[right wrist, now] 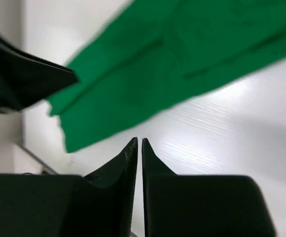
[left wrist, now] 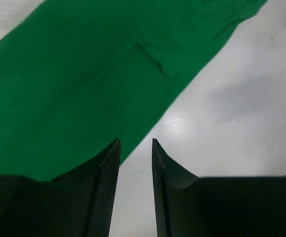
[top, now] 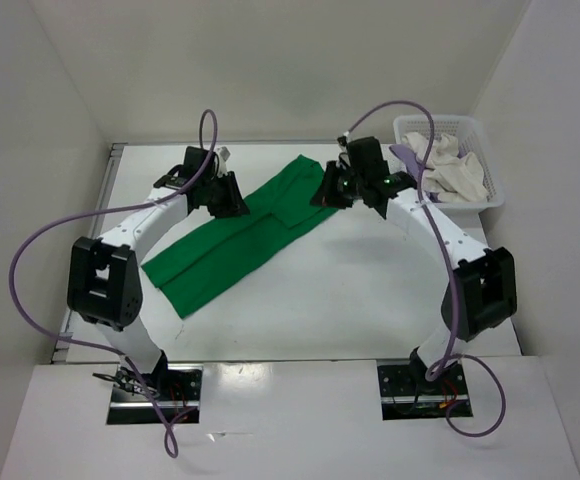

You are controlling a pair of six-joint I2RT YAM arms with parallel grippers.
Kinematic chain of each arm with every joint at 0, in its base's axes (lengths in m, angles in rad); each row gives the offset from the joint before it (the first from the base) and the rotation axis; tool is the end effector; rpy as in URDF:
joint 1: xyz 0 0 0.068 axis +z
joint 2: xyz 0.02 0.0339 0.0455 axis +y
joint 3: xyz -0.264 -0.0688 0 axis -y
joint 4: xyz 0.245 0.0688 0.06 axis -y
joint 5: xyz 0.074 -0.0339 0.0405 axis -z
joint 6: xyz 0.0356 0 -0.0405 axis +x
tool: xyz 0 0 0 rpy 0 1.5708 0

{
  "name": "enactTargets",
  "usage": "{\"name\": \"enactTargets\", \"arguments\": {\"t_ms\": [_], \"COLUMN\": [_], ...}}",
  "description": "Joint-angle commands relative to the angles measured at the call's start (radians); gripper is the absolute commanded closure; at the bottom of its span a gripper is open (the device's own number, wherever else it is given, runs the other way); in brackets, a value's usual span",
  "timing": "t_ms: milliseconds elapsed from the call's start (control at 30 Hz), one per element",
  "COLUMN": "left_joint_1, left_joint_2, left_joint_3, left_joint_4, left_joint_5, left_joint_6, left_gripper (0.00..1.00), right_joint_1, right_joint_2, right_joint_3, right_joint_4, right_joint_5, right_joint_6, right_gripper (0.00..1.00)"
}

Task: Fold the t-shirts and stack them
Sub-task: Rotate the tshirt 90 degrees

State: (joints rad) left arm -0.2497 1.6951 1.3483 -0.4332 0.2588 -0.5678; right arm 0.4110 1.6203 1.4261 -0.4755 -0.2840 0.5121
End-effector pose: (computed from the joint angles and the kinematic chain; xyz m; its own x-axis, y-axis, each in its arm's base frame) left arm 0.3666 -0.1029 0.2724 -0.7978 -0.3330 -0.5026 -0.0164 0.8453 -0.5341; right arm 0.3351 0.1569 0.3216 -0.7827 0.1720 -0.5982 -0.2310 0.8121 0.5358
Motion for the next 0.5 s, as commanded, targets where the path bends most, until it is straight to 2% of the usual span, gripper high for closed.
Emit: {"name": "enactTargets", "arguments": {"t_ms": [0, 67, 267, 467], "left_joint_1": [0.018, 0.018, 0.018, 0.018], "left_joint_2": [0.063, 0.063, -0.043, -0.167], "left_joint_3": [0.051, 0.035, -0.052, -0.170], "left_joint_4": [0.010, 0.040, 0.050, 0.059], "left_joint_5": [-0.023, 0.011, 0.031, 0.066], "left_joint_6": [0.049, 0.026, 0.008, -0.021], "left_gripper": [0.61, 0.63, 0.84, 0.85], "right_joint_1": [-0.017, -0.046, -0.087, -0.118], "right_joint_2": [0.102, 0.156, 0.371, 0.536], "right_joint_3": [-0.125, -0.102, 0.055, 0.203], "right_joint_4": [0.129, 0.138, 0.126, 0.060], "right_joint_5": [0.057, 0.084, 0.190, 0.258], "right_joint_6": [0.000, 0.000, -0.011, -0.011], "right_gripper": [0.92, 0.94, 0.99, 0.99]}}
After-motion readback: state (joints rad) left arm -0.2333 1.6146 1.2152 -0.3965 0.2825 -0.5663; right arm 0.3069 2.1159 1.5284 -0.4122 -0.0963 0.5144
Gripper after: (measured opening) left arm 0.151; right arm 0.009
